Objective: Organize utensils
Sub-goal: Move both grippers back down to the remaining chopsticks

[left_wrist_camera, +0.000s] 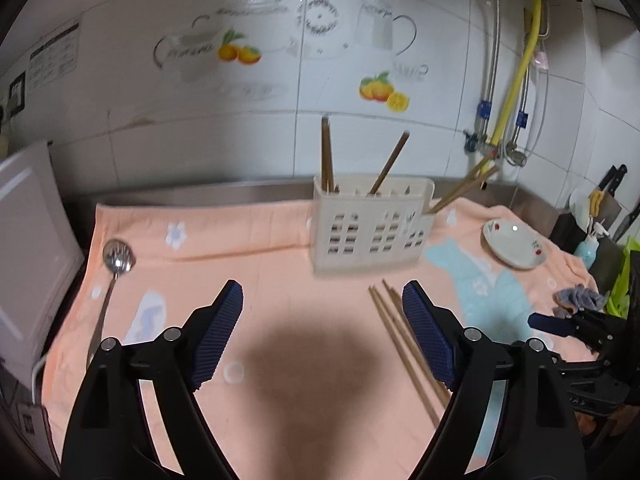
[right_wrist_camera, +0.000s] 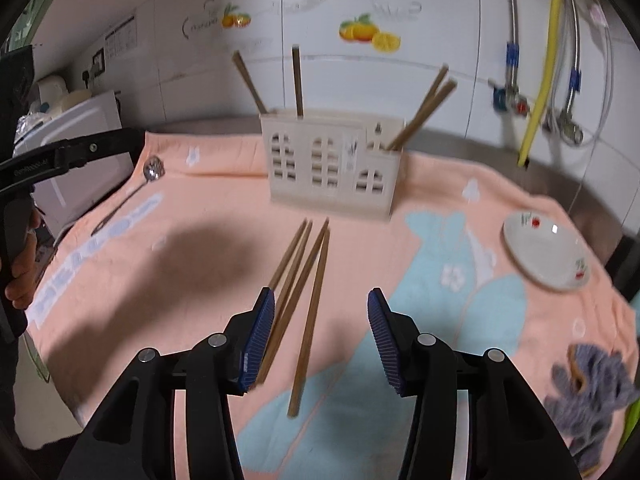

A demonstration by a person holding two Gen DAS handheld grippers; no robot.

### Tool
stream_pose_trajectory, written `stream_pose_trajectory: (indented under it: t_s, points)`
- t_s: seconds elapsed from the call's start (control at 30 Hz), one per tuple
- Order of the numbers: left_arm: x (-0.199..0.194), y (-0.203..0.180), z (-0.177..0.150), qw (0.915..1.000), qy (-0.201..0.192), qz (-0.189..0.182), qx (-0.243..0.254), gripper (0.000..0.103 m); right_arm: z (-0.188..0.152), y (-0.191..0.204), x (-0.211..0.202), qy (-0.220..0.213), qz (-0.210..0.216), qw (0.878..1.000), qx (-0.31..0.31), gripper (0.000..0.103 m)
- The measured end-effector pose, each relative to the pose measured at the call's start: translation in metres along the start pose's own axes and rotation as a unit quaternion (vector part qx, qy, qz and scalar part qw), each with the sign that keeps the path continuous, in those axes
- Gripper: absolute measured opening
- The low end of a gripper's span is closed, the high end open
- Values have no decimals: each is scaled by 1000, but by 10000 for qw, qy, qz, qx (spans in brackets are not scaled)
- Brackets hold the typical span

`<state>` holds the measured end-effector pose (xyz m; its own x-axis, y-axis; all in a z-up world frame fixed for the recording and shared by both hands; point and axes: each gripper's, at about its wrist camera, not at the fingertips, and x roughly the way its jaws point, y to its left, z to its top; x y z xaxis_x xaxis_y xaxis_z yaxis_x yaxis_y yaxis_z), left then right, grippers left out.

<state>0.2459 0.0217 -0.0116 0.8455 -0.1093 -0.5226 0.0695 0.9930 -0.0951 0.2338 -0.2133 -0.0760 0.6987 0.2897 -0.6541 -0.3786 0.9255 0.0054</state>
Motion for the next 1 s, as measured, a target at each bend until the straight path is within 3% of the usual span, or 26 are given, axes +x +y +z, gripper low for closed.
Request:
stream_pose_trajectory:
  t_s: [0.33,0.73,1.0]
  points:
    - [-1,15,-36,9989,283,72,-368,83,-39,12,26,435,117,9987,256,33]
    - [3,15,-65,9972,595,76,-438,83,-45,11,52,651,179,9966,469,15]
    - [11,-1,-77,9963,795,-102,-295,82,-48,9,63,790,167,9955,498,12]
